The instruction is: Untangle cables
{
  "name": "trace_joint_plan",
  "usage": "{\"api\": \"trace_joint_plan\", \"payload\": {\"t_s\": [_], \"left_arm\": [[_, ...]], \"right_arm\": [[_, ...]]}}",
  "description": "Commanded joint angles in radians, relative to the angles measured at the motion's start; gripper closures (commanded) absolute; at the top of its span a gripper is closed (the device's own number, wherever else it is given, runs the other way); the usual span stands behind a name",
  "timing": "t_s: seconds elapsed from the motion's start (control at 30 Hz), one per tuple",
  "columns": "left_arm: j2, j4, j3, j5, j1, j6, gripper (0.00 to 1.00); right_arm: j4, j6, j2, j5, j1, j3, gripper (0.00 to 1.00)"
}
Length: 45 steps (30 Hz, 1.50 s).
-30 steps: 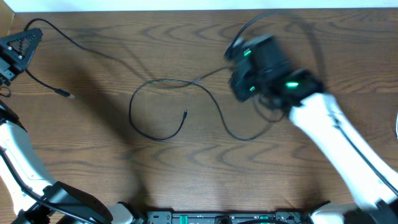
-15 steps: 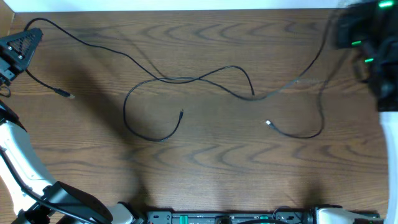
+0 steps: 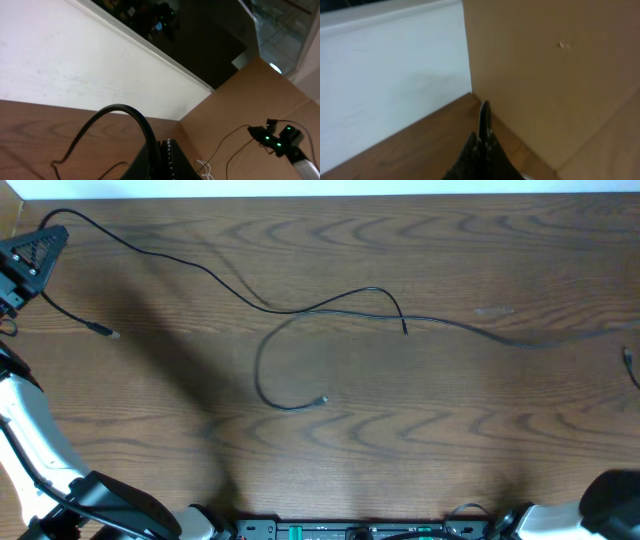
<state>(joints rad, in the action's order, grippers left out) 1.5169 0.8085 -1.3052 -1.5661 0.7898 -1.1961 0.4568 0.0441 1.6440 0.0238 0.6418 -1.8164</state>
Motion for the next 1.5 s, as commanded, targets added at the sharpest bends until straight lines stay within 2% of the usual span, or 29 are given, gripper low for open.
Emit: {"api": "trace_joint_plan", "payload": {"t_s": [0.0, 0.17, 0.33, 0.6, 0.63, 0.67, 0.73, 0.77, 0.9, 1.07, 1.27, 1.47], "left_arm": [[-0.002, 0.003, -0.021, -0.005, -0.002, 0.016, 0.93], [-0.002, 0.003, -0.021, -0.005, -0.002, 0.013, 0.92], [-0.002, 0.003, -0.021, -0.005, -0.002, 0.014, 0.93], [-0.002, 0.003, -0.021, -0.005, -0.024, 0.014, 0.93], [-0.002, 0.003, -0.021, -0.005, -0.029, 0.014, 0.92], [-0.002, 0.003, -0.021, -0.005, -0.033, 0.014, 0.93], [-0.002, 0.003, -0.021, -0.005, -0.041, 0.014, 0.93], [-0.002, 0.003, -0.021, -0.005, -0.045, 0.014, 0.92], [-0.002, 0.003, -0.021, -0.005, -0.056, 0.014, 0.92], [-0.002, 0.003, -0.021, -0.005, -0.056, 0.014, 0.93], [-0.002, 0.003, -0.021, -0.005, -0.056, 0.034, 0.93], [-0.002, 0.003, -0.021, -0.005, -0.056, 0.034, 0.92]], "right_arm": [[-0.066, 0.016, 0.07, -0.16, 0.076, -0.014, 0.99], [-0.116, 0.135, 0.187, -0.292, 0.192, -0.014, 0.99], [-0.026, 0.166, 0.336, -0.49, 0.293, -0.014, 0.99], [0.183, 0.204, 0.538, -0.488, 0.346, -0.014, 0.99], [0.206, 0.243, 0.56, -0.469, 0.349, -0.014, 0.92], [0.219, 0.271, 0.572, -0.454, 0.352, -0.014, 0.73], [0.251, 0.336, 0.599, -0.438, 0.354, -0.014, 0.17], [0.264, 0.354, 0.605, -0.437, 0.355, -0.014, 0.01], [0.369, 0.498, 0.6, -0.327, 0.355, -0.015, 0.01], [0.669, 0.842, 0.566, 0.007, 0.354, -0.015, 0.01], [0.807, 0.994, 0.478, 0.15, 0.352, -0.015, 0.01], [0.817, 1.078, 0.316, 0.156, 0.359, -0.015, 0.01]]}}
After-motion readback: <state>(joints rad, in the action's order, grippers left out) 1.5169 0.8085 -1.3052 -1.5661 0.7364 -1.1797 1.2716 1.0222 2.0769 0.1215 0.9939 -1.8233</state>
